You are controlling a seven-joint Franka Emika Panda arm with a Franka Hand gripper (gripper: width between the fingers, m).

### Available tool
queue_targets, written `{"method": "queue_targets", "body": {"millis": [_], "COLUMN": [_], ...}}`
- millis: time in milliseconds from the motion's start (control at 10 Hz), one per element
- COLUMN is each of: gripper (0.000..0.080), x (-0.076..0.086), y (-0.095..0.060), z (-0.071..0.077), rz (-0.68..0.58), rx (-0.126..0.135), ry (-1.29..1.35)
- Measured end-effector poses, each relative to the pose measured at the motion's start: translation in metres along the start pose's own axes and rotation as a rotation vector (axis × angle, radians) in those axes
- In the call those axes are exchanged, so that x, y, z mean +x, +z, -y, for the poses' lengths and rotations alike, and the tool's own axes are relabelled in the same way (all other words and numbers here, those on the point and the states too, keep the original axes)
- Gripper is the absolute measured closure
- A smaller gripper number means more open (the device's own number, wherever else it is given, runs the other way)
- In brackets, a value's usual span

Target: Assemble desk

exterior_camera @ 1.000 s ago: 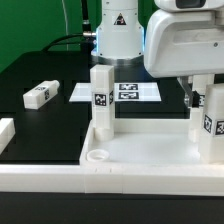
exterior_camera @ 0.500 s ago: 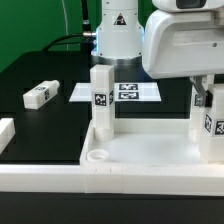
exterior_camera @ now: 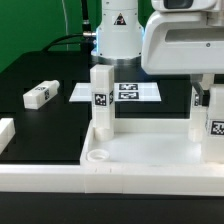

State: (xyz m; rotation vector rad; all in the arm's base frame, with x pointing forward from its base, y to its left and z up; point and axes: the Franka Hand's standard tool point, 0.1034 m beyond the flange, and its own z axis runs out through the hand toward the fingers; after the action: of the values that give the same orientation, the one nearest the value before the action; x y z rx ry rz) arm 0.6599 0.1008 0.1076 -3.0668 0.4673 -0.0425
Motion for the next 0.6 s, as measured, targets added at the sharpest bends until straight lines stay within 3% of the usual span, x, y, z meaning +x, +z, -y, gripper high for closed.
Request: {"method": "queue_targets", "body": {"millis": [600], "gripper": [0.0509], "x": [0.0007], "y": [0.0011], "z": [-0.0001], "rz": [0.013], "rx": [0.021], "ry": [0.605]}}
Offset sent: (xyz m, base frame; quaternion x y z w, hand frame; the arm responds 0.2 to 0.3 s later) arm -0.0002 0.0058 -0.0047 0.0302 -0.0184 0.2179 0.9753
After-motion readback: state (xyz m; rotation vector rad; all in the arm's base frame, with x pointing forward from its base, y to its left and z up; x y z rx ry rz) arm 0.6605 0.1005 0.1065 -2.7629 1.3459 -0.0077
